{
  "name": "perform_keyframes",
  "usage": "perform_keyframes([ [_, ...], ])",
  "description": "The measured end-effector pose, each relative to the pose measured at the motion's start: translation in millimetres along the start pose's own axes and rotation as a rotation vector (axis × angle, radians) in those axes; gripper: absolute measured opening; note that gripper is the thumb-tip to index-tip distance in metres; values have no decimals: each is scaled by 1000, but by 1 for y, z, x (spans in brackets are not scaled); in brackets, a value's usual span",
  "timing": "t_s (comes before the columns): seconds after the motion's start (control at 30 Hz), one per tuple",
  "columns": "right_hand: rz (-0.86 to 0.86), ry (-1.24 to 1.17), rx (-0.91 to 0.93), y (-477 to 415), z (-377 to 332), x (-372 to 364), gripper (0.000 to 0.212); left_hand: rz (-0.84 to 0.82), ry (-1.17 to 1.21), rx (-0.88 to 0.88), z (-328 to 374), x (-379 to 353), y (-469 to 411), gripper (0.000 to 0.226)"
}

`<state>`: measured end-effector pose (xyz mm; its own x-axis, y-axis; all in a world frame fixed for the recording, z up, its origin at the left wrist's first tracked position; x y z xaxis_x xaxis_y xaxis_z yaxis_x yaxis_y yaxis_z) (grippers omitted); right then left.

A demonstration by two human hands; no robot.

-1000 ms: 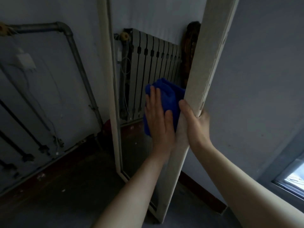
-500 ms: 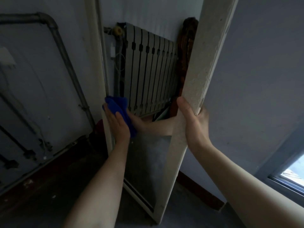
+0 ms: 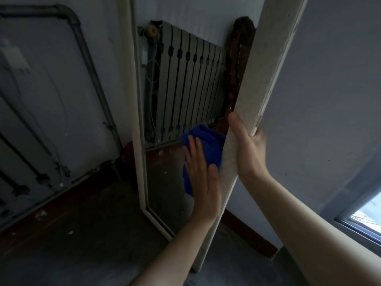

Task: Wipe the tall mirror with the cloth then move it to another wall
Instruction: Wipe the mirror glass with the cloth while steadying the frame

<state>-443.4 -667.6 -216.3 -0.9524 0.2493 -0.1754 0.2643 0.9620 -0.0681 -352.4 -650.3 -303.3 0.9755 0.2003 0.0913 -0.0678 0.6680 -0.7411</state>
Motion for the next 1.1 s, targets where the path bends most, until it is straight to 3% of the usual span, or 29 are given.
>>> perform_keyframes([
  [0.17, 9, 19, -38, -4, 3, 0, 38, 41, -131, -47, -26, 11, -16, 69],
  [0.27, 26, -2, -46, -2, 1, -2, 72, 162, -151, -4, -58, 23, -25, 54],
  [0.4, 29, -13, -53, 3, -3, -7, 80, 297, -163, 133, -105, 54, -42, 51],
  [0.63, 52, -15, -63, 7, -3, -8, 69, 390, -67, 474, -140, 71, -20, 55],
  [0.73, 38, -18, -38, 4, -1, -5, 45, 335, 22, 547, -118, 55, 5, 60],
  [0.8, 45, -13, -27, 5, -1, -4, 33, 259, 79, 447, -88, 42, 15, 65],
  [0.93, 25, -8, -2, 5, -3, -5, 35, 55, 4, 76, -38, 20, -4, 69],
  [1.1, 29, 4, 16, 2, -3, -3, 46, 95, -139, -102, -49, 36, -53, 61],
])
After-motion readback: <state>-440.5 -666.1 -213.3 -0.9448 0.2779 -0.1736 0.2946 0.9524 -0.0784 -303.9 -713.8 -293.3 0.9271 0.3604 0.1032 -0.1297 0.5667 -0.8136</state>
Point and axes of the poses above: each hand's wrist, its own y-axis away from the middle knuckle, its own x-axis out of the back of the hand, z = x × y, the point moved 4 cm from there along -y, towards the middle knuckle, and after that the axes turned 14 degrees about -x, right-handed, at the moved point
